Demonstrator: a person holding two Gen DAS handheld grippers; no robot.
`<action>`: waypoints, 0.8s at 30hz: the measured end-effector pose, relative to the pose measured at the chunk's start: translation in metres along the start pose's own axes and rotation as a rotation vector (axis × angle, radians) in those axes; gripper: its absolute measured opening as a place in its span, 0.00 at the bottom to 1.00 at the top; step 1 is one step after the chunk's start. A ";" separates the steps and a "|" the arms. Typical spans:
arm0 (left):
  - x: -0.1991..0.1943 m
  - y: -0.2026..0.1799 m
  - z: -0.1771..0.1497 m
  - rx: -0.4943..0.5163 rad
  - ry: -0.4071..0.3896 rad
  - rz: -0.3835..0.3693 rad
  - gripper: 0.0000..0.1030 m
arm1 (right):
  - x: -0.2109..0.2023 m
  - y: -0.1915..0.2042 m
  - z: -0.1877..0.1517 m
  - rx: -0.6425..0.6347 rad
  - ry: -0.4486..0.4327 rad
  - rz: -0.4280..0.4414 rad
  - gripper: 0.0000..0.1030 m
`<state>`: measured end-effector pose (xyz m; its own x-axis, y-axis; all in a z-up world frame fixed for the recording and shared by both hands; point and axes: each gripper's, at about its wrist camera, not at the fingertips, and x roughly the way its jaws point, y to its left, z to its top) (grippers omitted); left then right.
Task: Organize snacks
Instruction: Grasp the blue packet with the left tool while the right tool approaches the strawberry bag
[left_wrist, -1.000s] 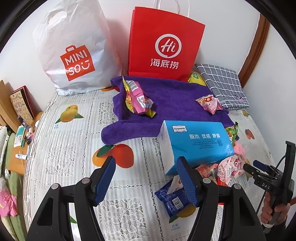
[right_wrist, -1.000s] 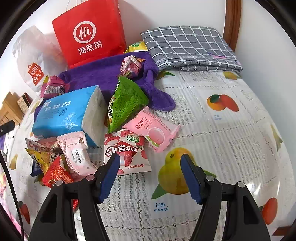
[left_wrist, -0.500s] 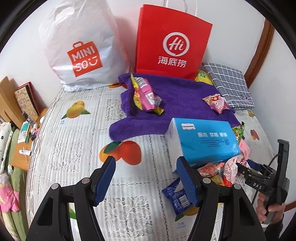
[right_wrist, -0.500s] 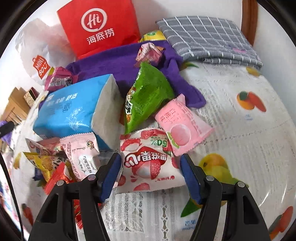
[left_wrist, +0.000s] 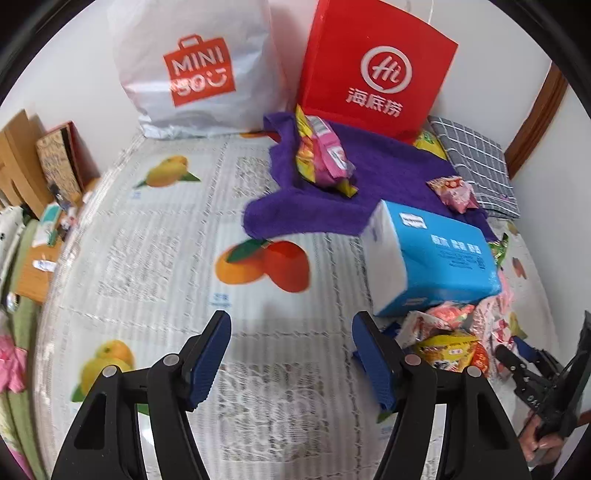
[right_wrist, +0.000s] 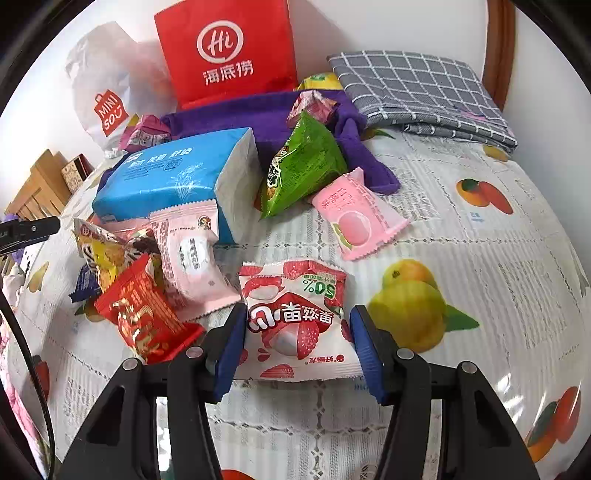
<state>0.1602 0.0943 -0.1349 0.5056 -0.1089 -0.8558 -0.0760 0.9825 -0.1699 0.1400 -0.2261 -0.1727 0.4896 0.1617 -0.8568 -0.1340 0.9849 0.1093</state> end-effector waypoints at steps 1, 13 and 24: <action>0.001 -0.003 -0.001 0.004 0.002 -0.006 0.64 | 0.000 -0.002 -0.002 0.009 -0.013 0.009 0.55; 0.017 -0.043 -0.027 0.075 0.067 -0.068 0.64 | 0.003 -0.003 -0.004 0.007 -0.051 -0.002 0.57; 0.040 -0.061 -0.029 0.056 0.091 -0.062 0.64 | 0.006 0.007 -0.006 -0.041 -0.037 -0.047 0.61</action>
<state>0.1598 0.0254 -0.1731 0.4273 -0.1809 -0.8858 0.0024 0.9800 -0.1990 0.1370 -0.2187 -0.1802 0.5279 0.1181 -0.8411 -0.1446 0.9883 0.0481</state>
